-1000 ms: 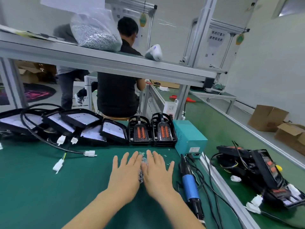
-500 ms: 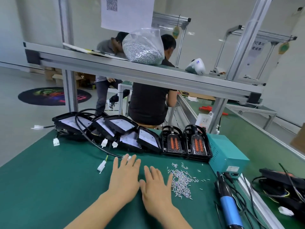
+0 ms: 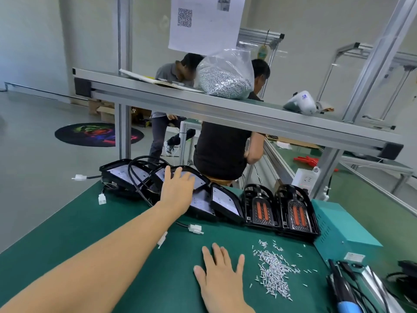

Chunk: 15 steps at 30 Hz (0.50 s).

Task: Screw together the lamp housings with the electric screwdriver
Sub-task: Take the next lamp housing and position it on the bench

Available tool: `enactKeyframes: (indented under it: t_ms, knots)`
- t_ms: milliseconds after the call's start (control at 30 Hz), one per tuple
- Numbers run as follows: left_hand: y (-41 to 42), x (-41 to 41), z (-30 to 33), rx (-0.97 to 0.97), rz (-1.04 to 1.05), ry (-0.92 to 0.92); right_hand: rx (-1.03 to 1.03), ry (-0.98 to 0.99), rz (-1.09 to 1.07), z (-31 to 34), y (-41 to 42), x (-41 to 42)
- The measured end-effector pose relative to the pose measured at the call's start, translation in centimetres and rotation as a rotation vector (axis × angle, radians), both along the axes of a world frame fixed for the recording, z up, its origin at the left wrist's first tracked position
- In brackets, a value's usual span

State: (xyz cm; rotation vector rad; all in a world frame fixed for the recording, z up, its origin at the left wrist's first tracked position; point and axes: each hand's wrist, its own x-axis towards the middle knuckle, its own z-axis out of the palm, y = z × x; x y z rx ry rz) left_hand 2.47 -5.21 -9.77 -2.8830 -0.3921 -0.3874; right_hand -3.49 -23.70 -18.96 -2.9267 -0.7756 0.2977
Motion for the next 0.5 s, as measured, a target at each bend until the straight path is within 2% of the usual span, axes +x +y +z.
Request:
enactKeyframes:
  t_ms: [100,233,400,500]
  knots:
    - [0.7,0.9,0.0,0.04,0.004,0.063,0.0,-0.007,-0.004,0.3,0.1,0.1]
    - [1.2,1.6,0.0,0.148,-0.031,0.044,0.109,-0.071,0.0,2.2,1.3,0.7]
    - [1.8,2.1,0.0,0.227,-0.125,-0.014,0.345,-0.034,0.021,5.3,4.0,2.8]
    - [2.5,2.0,-0.2,0.248,-0.188,-0.027,0.564,0.079,0.009,6.6,5.5,4.1]
